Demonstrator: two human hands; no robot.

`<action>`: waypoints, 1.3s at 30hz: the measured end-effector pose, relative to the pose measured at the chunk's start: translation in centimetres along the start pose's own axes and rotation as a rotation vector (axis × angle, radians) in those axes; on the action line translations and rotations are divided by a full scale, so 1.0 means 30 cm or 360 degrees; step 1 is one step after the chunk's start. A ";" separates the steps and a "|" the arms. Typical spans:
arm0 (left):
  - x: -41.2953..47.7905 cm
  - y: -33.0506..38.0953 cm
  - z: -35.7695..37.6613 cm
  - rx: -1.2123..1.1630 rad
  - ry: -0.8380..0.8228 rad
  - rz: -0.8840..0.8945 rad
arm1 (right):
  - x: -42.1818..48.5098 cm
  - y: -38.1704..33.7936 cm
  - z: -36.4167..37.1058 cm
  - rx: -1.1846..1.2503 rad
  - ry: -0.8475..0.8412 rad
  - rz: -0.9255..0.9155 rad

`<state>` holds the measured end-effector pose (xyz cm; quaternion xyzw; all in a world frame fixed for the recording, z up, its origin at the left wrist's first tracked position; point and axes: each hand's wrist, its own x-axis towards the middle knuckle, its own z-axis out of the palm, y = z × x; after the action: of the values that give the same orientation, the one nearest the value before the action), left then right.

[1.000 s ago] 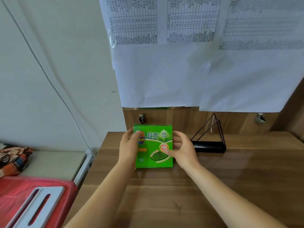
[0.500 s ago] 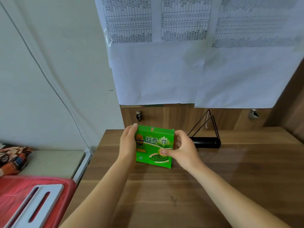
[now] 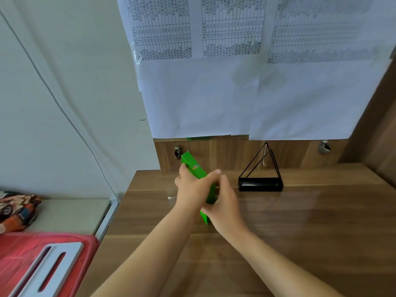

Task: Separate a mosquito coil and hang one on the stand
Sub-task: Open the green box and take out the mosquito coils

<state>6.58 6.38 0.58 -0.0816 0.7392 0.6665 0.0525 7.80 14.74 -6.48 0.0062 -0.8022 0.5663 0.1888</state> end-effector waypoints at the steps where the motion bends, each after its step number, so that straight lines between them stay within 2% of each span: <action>1: -0.001 0.001 -0.003 0.0039 0.0008 0.0029 | 0.001 0.001 -0.004 0.0011 -0.0063 0.0014; 5: 0.012 -0.007 -0.044 0.0011 -0.0052 -0.0004 | 0.009 0.015 -0.060 0.0177 -0.0442 0.0078; 6: 0.018 -0.008 -0.059 -0.0014 -0.0069 -0.0007 | 0.014 0.017 -0.076 0.0215 -0.0464 0.0092; 12: 0.054 0.008 -0.136 0.0083 -0.0130 0.0062 | 0.107 -0.030 -0.148 0.0140 -0.0242 -0.0046; 17: 0.089 0.018 -0.159 0.0221 -0.0114 0.0107 | 0.166 -0.053 -0.168 -0.0053 -0.0308 -0.0050; 26: 0.119 0.070 -0.206 0.0519 -0.0448 0.0323 | 0.189 -0.074 -0.191 -0.0198 -0.0415 -0.0128; 28: 0.116 0.059 -0.205 0.0466 -0.0398 0.0325 | 0.182 -0.072 -0.192 -0.0220 -0.0418 -0.0159; 33: 0.094 0.002 -0.171 0.0037 -0.0183 0.0299 | 0.177 -0.074 -0.194 -0.0198 -0.0382 -0.0153; 39: 0.082 -0.051 -0.142 -0.0082 -0.0032 0.0478 | 0.191 -0.091 -0.210 -0.0130 -0.0387 -0.0079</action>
<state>4.60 1.87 -0.91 0.0353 0.7252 0.6863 -0.0424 4.96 20.68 -0.42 0.0869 -0.8412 0.5234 0.1043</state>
